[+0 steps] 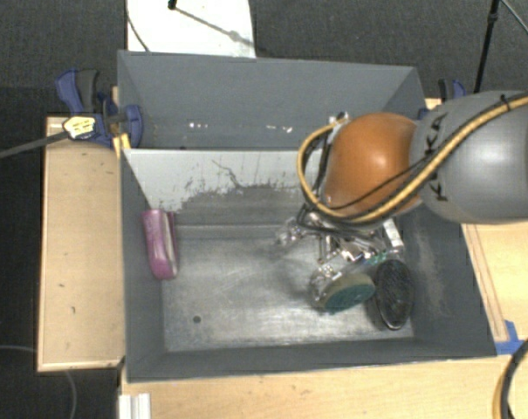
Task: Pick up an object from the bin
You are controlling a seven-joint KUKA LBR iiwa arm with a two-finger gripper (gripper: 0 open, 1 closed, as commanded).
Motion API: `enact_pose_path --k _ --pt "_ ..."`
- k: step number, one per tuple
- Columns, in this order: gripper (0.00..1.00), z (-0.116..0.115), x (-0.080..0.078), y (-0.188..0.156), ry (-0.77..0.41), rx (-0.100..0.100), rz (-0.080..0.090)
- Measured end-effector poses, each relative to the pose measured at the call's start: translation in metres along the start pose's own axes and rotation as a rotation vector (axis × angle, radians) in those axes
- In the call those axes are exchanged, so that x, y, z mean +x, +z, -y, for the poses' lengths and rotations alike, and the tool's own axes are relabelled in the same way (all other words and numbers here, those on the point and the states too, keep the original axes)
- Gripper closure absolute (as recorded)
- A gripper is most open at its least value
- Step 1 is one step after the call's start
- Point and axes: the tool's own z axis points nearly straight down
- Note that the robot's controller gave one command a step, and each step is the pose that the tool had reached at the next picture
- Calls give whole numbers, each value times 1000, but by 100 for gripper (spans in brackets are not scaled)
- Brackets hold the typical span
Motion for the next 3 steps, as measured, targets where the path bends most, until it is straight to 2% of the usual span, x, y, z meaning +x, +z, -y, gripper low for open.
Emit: enact_pose_path --k 1,2,3 --pt "0 52 81 2 -208 -5 0" --pt "0 96 44 28 -453 -24 -14" --pt "0 92 44 25 -452 -16 -11"
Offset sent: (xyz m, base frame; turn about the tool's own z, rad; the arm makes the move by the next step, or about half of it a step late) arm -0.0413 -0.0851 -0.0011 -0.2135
